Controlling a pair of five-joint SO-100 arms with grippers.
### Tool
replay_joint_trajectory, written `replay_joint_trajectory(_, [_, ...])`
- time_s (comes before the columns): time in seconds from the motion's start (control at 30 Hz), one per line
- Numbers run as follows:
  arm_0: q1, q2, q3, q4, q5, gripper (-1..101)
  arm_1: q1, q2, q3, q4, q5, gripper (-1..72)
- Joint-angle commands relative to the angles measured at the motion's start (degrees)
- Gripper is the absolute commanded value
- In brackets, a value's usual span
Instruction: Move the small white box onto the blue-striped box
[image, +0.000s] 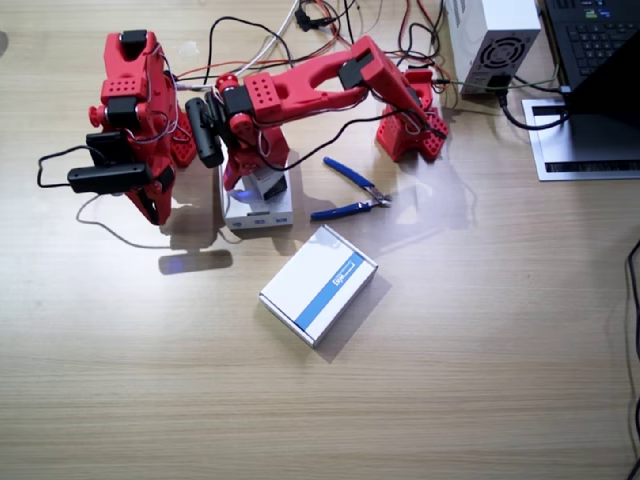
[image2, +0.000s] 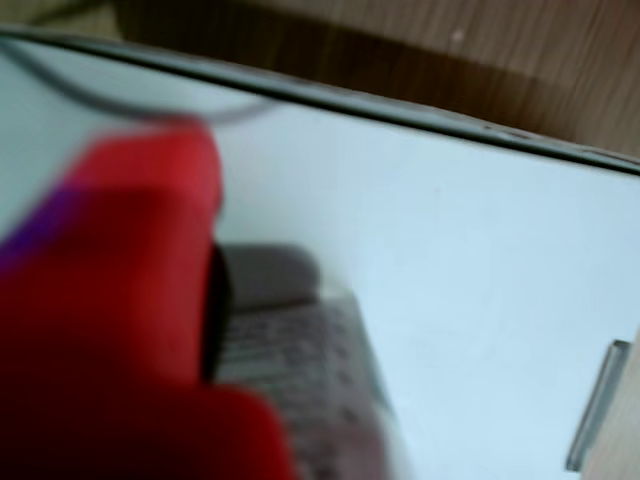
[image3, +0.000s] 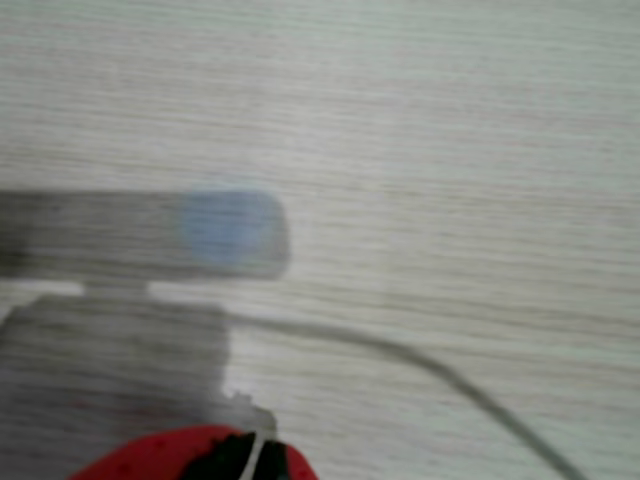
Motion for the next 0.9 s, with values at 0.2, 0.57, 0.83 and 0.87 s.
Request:
replay_joint_trajectory(0.2, [-1.14, 5.27, 3.69, 2.11, 0.26, 35, -0.09, 1.49, -0.62, 2.11, -2.2, 0.2])
replay_joint_trajectory(0.57, [-16.61, 17.75, 12.04, 2.29, 9.76, 33, -0.97, 1.58, -0.62, 1.93, -1.32, 0.2])
replay_joint_trajectory(0.83, [-22.85, 15.64, 9.93, 2.29, 14.85, 26, -0.97, 1.58, -0.62, 1.93, -1.32, 0.2])
replay_joint_trajectory(0.87, [-21.8, 15.56, 10.63, 2.29, 15.03, 26, -1.05, 1.58, -0.62, 1.93, -1.32, 0.2])
